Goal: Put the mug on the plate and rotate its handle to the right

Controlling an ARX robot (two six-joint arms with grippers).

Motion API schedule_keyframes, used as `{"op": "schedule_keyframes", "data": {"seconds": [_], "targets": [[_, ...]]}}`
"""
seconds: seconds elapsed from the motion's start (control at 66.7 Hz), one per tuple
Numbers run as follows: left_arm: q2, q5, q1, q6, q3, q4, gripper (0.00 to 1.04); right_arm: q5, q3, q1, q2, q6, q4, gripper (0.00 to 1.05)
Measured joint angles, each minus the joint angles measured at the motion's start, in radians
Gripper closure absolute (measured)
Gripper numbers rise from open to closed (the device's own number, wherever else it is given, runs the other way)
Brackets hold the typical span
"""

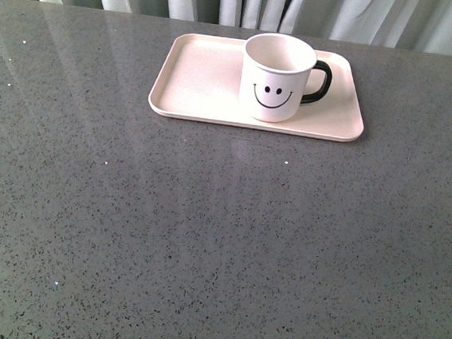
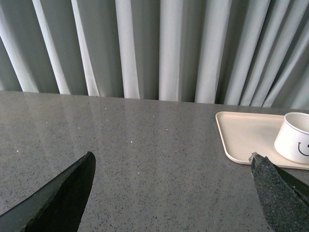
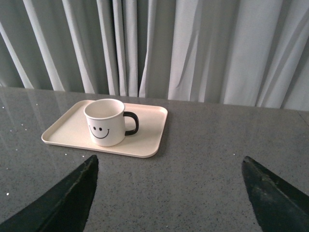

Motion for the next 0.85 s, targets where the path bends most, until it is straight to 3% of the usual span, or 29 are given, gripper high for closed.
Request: {"op": "schedule_keyframes", "data": {"seconds": [0.075,0.855], "targets": [[0.000,0.000,0.000,0.000,0.000,0.000,0.09,0.000,0.000,0.000,0.000,0.000,0.000,0.08],[0.000,0.000,0.000,0.000,0.000,0.000,0.09,0.000,0.000,0.000,0.000,0.000,0.000,0.09]]}}
